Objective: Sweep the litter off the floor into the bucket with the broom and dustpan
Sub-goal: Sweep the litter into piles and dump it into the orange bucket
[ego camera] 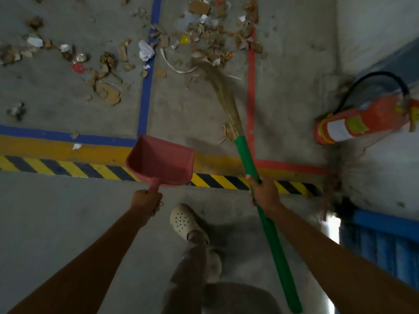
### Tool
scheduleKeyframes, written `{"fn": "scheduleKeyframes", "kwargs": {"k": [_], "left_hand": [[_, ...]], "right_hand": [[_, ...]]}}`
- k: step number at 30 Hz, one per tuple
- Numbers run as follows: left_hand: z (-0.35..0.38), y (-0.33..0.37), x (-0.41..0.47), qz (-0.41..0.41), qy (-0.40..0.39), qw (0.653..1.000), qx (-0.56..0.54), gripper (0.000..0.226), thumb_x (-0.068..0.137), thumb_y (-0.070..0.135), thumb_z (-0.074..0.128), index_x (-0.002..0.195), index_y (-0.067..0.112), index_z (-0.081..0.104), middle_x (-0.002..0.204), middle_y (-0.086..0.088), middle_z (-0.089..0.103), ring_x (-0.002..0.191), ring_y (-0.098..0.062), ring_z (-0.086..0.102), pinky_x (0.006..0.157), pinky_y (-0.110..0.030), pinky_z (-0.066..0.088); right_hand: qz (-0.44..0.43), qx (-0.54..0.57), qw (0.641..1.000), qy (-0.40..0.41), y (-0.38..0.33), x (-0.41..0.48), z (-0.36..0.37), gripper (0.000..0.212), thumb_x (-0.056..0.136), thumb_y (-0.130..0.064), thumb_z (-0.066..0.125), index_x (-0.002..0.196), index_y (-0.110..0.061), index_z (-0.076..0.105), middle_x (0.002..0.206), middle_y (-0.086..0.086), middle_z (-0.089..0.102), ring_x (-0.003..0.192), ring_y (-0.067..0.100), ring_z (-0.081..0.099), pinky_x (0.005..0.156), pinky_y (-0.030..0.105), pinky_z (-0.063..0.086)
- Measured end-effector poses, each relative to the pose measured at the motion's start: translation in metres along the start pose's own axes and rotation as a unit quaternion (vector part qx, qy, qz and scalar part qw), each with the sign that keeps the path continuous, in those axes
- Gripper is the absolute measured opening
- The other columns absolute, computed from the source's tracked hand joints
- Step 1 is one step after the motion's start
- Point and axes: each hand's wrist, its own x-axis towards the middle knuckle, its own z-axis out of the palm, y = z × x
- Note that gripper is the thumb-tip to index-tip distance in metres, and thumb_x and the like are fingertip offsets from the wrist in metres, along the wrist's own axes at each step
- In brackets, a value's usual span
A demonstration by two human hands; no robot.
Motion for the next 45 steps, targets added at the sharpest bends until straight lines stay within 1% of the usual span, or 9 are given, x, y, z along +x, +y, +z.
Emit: {"fn": "scheduleKeyframes", "kwargs": {"k": [8,12,19,22,25,33,38,42,45], "left_hand": [[0.029,-0.009,-0.028,0.078,-0.052,0.993,0.072,0.056,0.098,0.054,0.055,0.072,0.005,0.057,0.063,-0.014,0.062,0.029,-0.009,0.039,0.034,-0.017,0.026],[0.054,-0.032,-0.051,0.105,-0.075,0.983,0.128,0.058,0.097,0.057,0.056,0.075,0.003,0.060,0.065,-0.012,0.071,0.032,-0.012,0.039,0.037,-0.017,0.027],[0.080,-0.071,-0.052,0.094,-0.102,0.961,0.240,0.031,0.097,0.023,0.067,0.079,-0.002,0.069,0.043,-0.003,0.058,0.037,-0.015,0.038,0.044,-0.024,0.031],[0.085,-0.078,-0.032,0.088,-0.108,0.955,0.262,0.023,0.093,0.018,0.071,0.081,-0.002,0.071,0.067,-0.021,0.068,0.033,-0.013,0.039,0.038,-0.021,0.031],[0.091,-0.075,-0.006,0.093,-0.121,0.956,0.249,0.030,0.098,0.023,0.065,0.084,-0.003,0.067,0.084,-0.019,0.074,0.028,-0.008,0.036,0.033,-0.015,0.028],[0.079,-0.041,0.059,0.120,-0.130,0.960,0.219,0.035,0.104,0.028,0.056,0.078,0.004,0.055,0.068,-0.012,0.069,0.027,-0.004,0.034,0.031,-0.013,0.023],[0.048,-0.016,0.070,0.140,-0.095,0.971,0.171,0.050,0.102,0.044,0.055,0.083,-0.002,0.061,0.078,-0.019,0.065,0.027,-0.005,0.036,0.032,-0.013,0.025],[0.031,0.010,0.077,0.124,-0.083,0.980,0.131,0.041,0.100,0.033,0.061,0.072,0.003,0.058,0.078,-0.023,0.062,0.029,-0.008,0.037,0.033,-0.017,0.026],[0.019,0.029,0.082,0.104,-0.078,0.987,0.096,0.051,0.095,0.052,0.064,0.075,0.005,0.058,0.073,-0.021,0.063,0.037,-0.014,0.039,0.039,-0.022,0.028]], "right_hand": [[0.099,0.029,0.992,0.078,0.095,-0.057,0.002,0.032,0.097,-0.036,0.062,0.104,-0.005,0.064,0.093,0.016,0.070,0.083,0.035,0.069,0.078,0.050,0.059],[0.158,0.132,0.974,0.091,0.148,-0.108,-0.005,0.027,0.100,-0.029,0.060,0.097,-0.002,0.057,0.073,0.012,0.063,0.057,0.026,0.061,0.056,0.037,0.055],[0.317,0.148,0.922,0.167,0.249,-0.160,0.010,0.047,0.102,-0.045,0.051,0.120,-0.002,0.059,0.103,0.017,0.068,0.083,0.029,0.067,0.061,0.036,0.054],[0.399,0.205,0.880,0.158,0.283,-0.162,0.024,0.051,0.100,-0.048,0.051,0.115,-0.001,0.060,0.096,0.015,0.067,0.079,0.029,0.067,0.069,0.041,0.058],[0.439,0.261,0.852,0.111,0.294,-0.144,0.046,0.042,0.098,-0.043,0.057,0.111,-0.004,0.064,0.083,0.010,0.062,0.060,0.019,0.058,0.052,0.032,0.048],[0.326,0.274,0.904,0.037,0.203,-0.079,0.122,0.035,0.105,-0.031,0.043,0.072,-0.018,0.043,0.071,0.004,0.047,0.058,0.018,0.046,0.055,0.032,0.044],[0.242,0.199,0.948,0.049,0.144,-0.060,0.140,0.035,0.103,-0.035,0.052,0.114,-0.002,0.058,0.078,0.008,0.052,0.064,0.024,0.052,0.053,0.032,0.047],[0.203,0.134,0.965,0.101,0.127,-0.060,0.130,0.041,0.103,-0.037,0.053,0.117,0.001,0.059,0.094,0.016,0.058,0.092,0.038,0.063,0.069,0.039,0.044],[0.248,0.171,0.941,0.152,0.132,-0.051,0.128,0.051,0.100,-0.047,0.053,0.115,0.002,0.059,0.090,0.016,0.058,0.082,0.035,0.064,0.067,0.044,0.052]]}}
